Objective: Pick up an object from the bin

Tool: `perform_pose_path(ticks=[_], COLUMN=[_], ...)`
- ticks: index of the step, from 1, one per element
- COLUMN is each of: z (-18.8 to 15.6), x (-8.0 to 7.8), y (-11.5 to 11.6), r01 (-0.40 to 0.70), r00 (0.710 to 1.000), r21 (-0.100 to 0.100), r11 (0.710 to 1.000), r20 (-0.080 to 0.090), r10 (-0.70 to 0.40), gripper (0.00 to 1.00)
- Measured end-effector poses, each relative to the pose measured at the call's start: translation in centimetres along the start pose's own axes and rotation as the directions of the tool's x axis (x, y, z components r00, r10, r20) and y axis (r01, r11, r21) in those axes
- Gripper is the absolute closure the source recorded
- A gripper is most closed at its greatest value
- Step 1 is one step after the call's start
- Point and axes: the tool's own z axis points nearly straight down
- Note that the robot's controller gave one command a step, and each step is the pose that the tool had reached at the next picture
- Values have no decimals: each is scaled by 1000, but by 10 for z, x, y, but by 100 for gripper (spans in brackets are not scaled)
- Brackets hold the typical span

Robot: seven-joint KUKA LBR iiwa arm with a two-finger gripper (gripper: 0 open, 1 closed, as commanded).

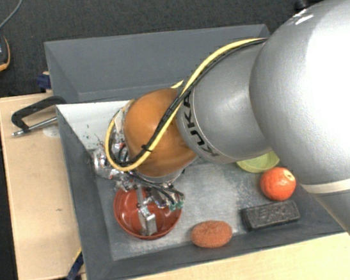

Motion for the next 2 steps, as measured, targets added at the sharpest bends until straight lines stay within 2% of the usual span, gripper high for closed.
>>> perform_pose_path(ticks=[1, 2], z=[-3, -16], x=[20, 21], y=[2, -9], r01=[-24, -43], r00=[1000, 999], r21=[-2, -4], r11=[1000, 999], r20=[8, 14], r10=[25, 43], gripper=[0, 0])
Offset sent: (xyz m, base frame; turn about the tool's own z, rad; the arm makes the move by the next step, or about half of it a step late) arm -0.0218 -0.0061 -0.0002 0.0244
